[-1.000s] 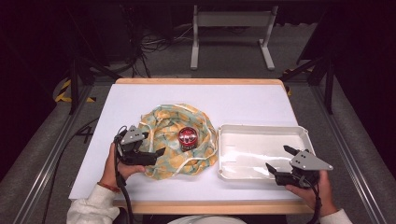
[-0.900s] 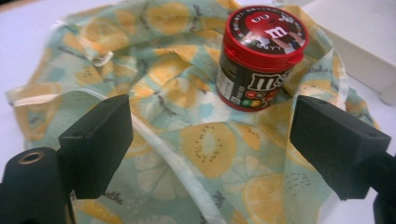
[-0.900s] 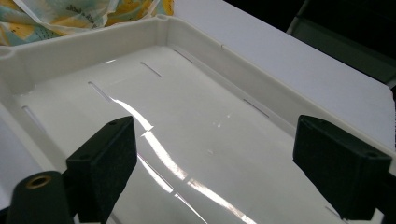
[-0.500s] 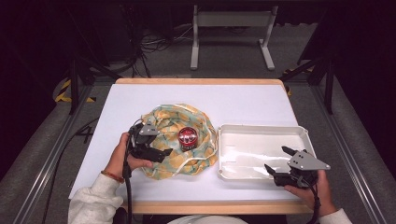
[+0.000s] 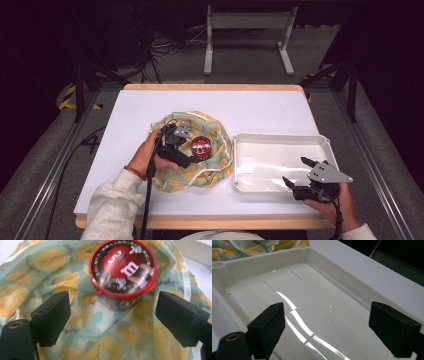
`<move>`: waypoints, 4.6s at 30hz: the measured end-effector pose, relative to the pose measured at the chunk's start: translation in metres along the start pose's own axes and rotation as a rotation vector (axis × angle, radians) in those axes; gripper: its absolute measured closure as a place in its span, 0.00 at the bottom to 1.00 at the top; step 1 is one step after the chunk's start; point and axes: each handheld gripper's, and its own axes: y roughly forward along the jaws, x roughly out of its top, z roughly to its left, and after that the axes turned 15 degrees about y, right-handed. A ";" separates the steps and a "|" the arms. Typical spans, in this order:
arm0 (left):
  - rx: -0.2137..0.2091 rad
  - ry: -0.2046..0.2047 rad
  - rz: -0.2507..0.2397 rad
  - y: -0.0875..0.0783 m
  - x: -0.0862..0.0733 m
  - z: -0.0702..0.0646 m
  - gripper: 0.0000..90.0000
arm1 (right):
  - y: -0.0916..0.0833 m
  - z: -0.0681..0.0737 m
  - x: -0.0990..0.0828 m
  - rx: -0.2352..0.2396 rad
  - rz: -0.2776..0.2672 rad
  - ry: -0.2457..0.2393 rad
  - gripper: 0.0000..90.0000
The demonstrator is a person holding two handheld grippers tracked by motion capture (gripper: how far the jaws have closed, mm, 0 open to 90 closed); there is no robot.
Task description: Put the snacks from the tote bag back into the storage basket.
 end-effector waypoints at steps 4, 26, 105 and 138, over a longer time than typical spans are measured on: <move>-0.015 0.044 0.034 0.010 0.010 0.002 0.15 | 0.000 0.000 0.000 0.005 0.001 -0.005 0.16; -0.136 0.132 0.087 0.040 0.029 0.016 0.27 | 0.003 0.002 -0.001 0.025 0.018 -0.015 0.16; -0.087 0.228 0.097 -0.003 0.101 0.000 0.28 | 0.000 0.003 0.000 0.024 0.000 -0.021 0.16; -0.141 0.287 0.077 0.019 0.137 -0.020 0.28 | -0.001 0.003 -0.001 0.023 -0.002 -0.017 0.16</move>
